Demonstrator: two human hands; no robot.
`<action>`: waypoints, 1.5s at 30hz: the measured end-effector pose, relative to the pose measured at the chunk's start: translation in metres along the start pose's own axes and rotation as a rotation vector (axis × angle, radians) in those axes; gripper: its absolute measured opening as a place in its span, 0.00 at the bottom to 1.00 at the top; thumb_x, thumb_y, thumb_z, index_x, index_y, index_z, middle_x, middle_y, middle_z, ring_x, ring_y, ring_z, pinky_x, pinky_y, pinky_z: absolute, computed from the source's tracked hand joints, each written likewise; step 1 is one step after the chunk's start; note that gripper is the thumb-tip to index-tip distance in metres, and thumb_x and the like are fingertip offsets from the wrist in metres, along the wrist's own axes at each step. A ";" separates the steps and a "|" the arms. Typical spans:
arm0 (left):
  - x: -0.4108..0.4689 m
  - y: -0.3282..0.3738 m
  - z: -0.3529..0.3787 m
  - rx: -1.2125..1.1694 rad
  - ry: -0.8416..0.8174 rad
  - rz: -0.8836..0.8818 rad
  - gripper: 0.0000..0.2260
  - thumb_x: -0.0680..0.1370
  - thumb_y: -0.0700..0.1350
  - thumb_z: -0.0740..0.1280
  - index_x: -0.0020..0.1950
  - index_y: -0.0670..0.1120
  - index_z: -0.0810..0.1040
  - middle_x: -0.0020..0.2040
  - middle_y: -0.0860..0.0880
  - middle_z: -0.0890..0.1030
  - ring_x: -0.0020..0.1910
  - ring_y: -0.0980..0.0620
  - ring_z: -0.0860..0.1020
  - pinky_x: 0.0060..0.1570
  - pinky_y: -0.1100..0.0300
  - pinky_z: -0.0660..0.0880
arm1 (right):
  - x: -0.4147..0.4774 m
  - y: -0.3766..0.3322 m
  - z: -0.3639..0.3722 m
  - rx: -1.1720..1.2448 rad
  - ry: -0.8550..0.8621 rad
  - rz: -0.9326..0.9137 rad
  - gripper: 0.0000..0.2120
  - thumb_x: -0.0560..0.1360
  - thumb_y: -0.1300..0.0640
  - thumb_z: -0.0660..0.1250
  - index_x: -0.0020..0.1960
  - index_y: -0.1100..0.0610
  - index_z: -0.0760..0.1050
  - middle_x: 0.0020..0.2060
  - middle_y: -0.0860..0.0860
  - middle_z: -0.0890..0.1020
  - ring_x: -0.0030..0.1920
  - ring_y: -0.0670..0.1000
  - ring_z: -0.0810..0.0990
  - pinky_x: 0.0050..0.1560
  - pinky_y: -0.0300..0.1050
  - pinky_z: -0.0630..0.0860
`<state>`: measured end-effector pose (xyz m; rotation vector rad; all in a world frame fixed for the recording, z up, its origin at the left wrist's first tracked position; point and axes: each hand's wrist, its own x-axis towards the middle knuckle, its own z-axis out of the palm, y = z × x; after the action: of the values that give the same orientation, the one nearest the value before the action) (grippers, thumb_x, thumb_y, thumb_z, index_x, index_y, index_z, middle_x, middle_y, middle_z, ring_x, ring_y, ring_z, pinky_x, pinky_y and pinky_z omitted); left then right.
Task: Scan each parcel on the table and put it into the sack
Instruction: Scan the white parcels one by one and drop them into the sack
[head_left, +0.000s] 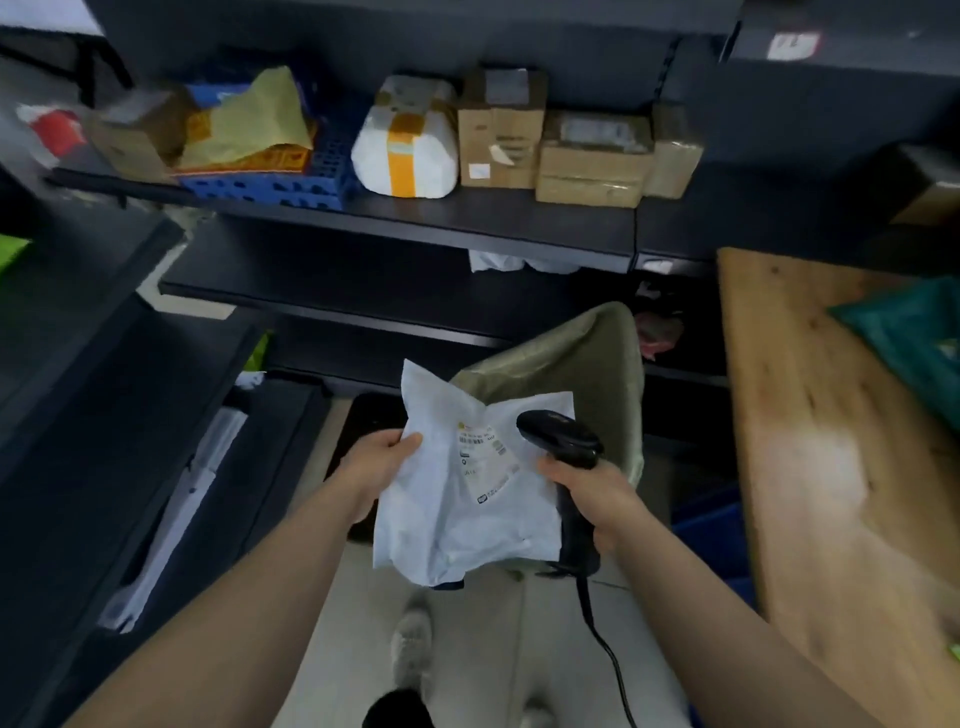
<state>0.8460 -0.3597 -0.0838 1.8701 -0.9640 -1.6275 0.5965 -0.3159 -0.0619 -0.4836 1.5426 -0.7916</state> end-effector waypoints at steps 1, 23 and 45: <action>0.018 0.002 -0.001 0.038 -0.032 -0.009 0.11 0.80 0.49 0.65 0.58 0.45 0.79 0.52 0.47 0.83 0.50 0.48 0.82 0.45 0.56 0.77 | 0.009 0.000 0.004 0.001 0.036 0.009 0.06 0.71 0.57 0.76 0.44 0.56 0.80 0.31 0.48 0.84 0.32 0.48 0.83 0.26 0.37 0.74; 0.268 -0.090 0.044 0.067 -0.087 -0.117 0.03 0.76 0.41 0.70 0.49 0.44 0.82 0.42 0.50 0.82 0.40 0.55 0.80 0.39 0.62 0.75 | 0.244 0.093 0.030 -0.059 0.412 0.209 0.18 0.72 0.58 0.74 0.60 0.64 0.78 0.54 0.60 0.82 0.52 0.58 0.81 0.55 0.51 0.78; 0.165 -0.073 0.016 0.325 -0.050 0.059 0.14 0.80 0.37 0.64 0.65 0.38 0.74 0.62 0.42 0.77 0.57 0.45 0.76 0.56 0.51 0.76 | 0.157 0.081 0.031 -0.212 0.337 0.022 0.15 0.74 0.59 0.72 0.58 0.64 0.77 0.52 0.59 0.82 0.52 0.59 0.81 0.55 0.54 0.78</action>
<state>0.8522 -0.4378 -0.2476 1.9908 -1.3604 -1.5630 0.6166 -0.3791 -0.2291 -0.5046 1.9541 -0.7216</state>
